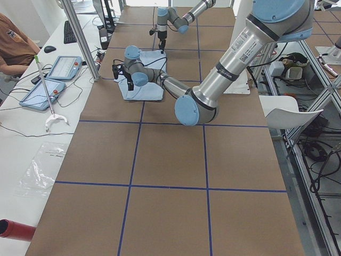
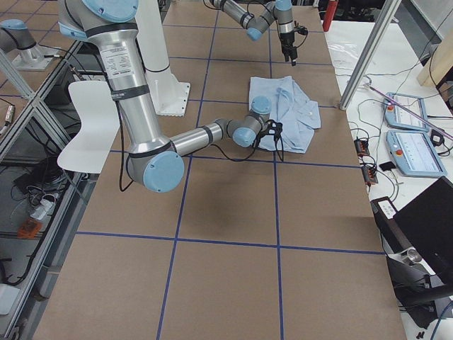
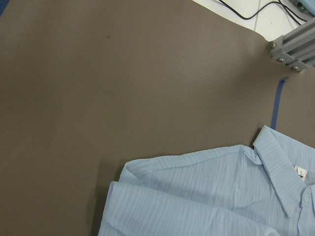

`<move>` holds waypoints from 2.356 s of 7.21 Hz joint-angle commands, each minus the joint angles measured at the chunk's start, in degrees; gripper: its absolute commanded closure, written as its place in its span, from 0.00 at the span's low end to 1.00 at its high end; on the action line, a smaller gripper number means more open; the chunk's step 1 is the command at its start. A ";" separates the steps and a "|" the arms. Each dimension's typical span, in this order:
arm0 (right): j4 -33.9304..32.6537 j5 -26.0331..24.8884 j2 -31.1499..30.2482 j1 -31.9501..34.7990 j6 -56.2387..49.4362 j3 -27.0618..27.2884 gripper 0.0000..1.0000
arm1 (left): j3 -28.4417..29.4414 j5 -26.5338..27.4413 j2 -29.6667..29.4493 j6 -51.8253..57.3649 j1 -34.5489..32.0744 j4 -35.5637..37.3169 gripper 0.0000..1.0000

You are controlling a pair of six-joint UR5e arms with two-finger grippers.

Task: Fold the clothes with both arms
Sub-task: 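Lower the right gripper to the folded shirt's side edge and grasp, then drag the folded shirt with the right gripper toward the robot, rotating it, then grasp the shirt corner nearest the robot with the left gripper while the right gripper withdraws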

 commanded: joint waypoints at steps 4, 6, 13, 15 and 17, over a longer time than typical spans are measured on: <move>0.31 2.81 -24.89 -3.19 0.30 25.42 1.00 | -7.24 0.17 5.15 -0.52 0.09 0.29 0.03; 3.01 2.81 -37.56 -13.62 -0.22 35.72 1.00 | -8.93 0.44 5.86 -4.30 1.31 0.03 0.03; 13.76 2.11 -34.42 -26.06 0.39 34.10 0.00 | -15.32 3.95 5.86 -7.21 9.99 1.60 0.01; 13.76 2.20 -28.59 -12.42 -0.23 33.12 0.00 | -19.28 4.13 5.69 -9.64 15.80 6.77 0.01; 13.76 2.28 -27.16 -1.86 -0.23 32.07 0.00 | -23.42 5.61 5.34 -16.14 22.11 15.10 0.01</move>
